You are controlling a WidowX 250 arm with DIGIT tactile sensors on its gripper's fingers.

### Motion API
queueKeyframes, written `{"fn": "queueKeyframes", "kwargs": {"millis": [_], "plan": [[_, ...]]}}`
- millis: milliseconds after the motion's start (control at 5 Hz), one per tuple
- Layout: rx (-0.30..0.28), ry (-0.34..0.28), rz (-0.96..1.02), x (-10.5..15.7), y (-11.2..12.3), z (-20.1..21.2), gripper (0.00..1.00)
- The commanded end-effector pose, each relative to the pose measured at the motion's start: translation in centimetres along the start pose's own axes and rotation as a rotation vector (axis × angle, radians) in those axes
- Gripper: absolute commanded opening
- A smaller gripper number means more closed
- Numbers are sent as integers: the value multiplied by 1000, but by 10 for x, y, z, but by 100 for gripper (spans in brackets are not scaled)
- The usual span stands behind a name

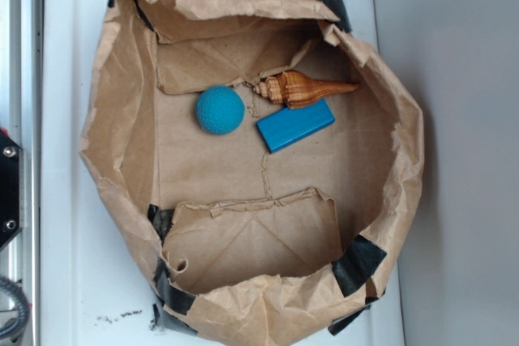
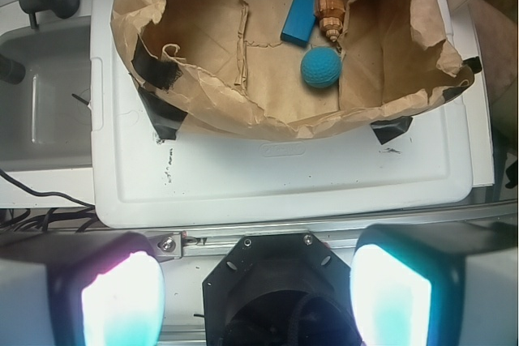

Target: Grab the blue ball.

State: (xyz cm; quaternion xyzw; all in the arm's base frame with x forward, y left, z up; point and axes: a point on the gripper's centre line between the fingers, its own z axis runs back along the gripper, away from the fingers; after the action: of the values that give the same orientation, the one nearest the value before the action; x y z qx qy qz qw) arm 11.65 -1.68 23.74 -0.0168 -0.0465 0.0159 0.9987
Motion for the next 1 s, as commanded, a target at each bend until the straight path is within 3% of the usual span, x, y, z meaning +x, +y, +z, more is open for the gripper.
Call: {"fn": "queueKeyframes", "kwargs": {"millis": [0,200,400,800], "plan": [[0,0,0,0,0,0,100],[93,-56,-7,52,48,1,100],[78,-97,-67,105,66,-4,100],[78,-97,-67,105,66,-4,100]]}}
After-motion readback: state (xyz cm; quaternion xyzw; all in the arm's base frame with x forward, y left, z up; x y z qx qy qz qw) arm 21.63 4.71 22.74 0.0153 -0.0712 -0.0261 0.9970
